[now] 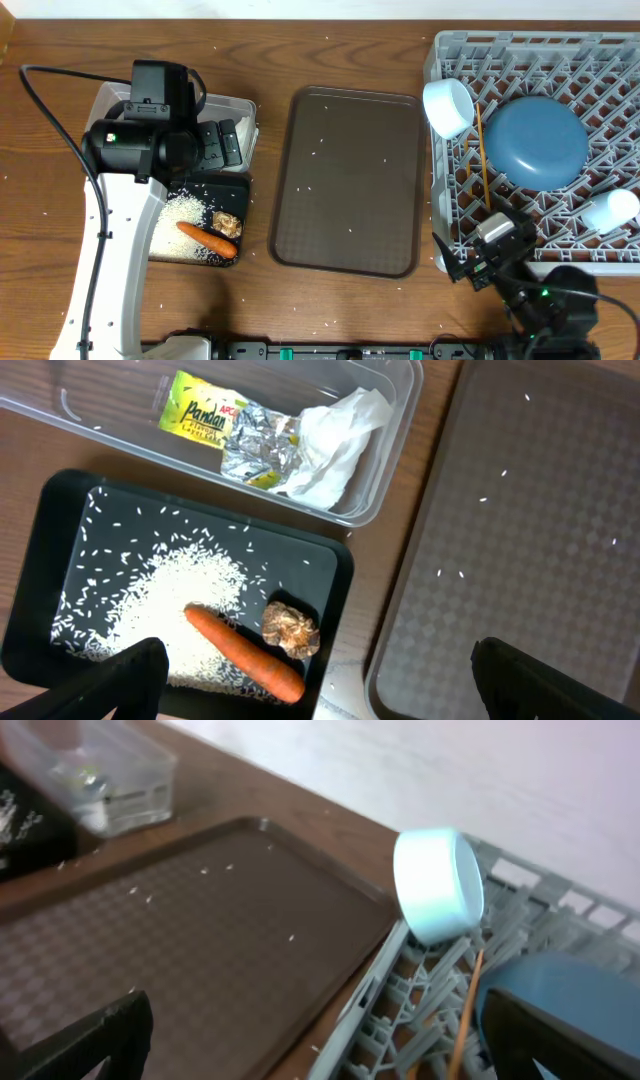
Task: Sort waste into correct bins and load items into the dishwasher rack
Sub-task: 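Open the right gripper and withdraw it toward the front of the rack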
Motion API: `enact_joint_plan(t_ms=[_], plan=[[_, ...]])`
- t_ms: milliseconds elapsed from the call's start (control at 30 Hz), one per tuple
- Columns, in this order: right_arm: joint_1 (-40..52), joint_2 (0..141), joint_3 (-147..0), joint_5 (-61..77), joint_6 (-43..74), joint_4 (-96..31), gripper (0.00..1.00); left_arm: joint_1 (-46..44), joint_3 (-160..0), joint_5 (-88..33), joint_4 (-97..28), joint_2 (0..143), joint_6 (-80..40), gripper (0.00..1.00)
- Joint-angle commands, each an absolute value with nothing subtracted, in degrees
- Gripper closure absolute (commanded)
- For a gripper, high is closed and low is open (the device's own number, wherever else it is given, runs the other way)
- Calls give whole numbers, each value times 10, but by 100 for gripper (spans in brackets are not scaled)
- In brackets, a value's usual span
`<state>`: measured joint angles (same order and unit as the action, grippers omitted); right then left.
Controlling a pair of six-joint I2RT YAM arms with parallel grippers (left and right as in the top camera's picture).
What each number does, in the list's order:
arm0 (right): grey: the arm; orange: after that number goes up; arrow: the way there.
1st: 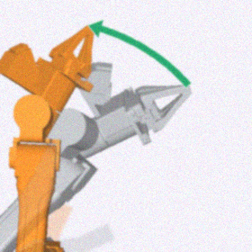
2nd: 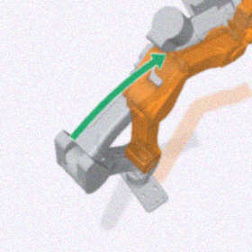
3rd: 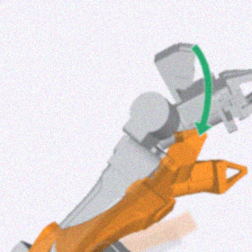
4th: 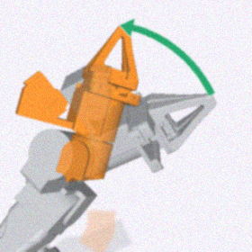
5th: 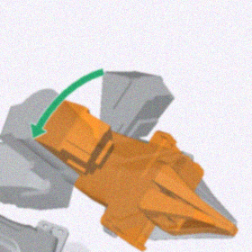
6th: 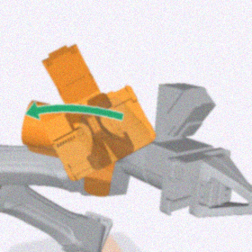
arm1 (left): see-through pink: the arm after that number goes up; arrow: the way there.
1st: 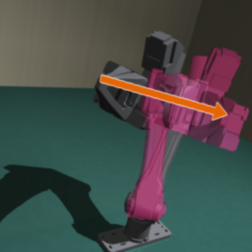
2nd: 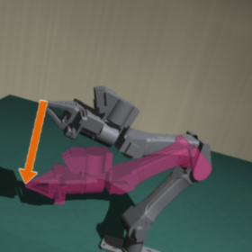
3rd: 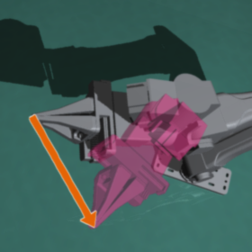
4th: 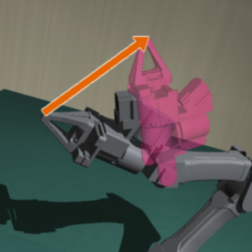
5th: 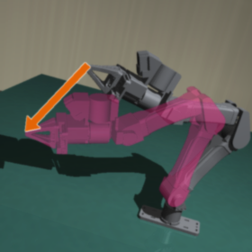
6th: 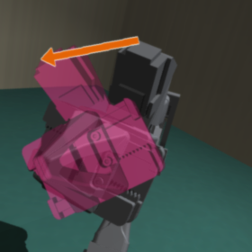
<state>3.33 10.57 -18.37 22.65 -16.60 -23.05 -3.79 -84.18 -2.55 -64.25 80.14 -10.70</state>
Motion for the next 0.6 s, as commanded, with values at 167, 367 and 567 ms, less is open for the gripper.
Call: enact_joint_plan(t_ms=[167,367,567], plan=[[36,4,-43,210,-97,-122,1,-36,-846,-17,-645,801,-114,2],[36,3,-3,210,-97,-24,1,-36,-846,-17,-645,801,-114,2],[36,3,-3,210,-97,-25,1,-36,-846,-17,-645,801,-114,2]])
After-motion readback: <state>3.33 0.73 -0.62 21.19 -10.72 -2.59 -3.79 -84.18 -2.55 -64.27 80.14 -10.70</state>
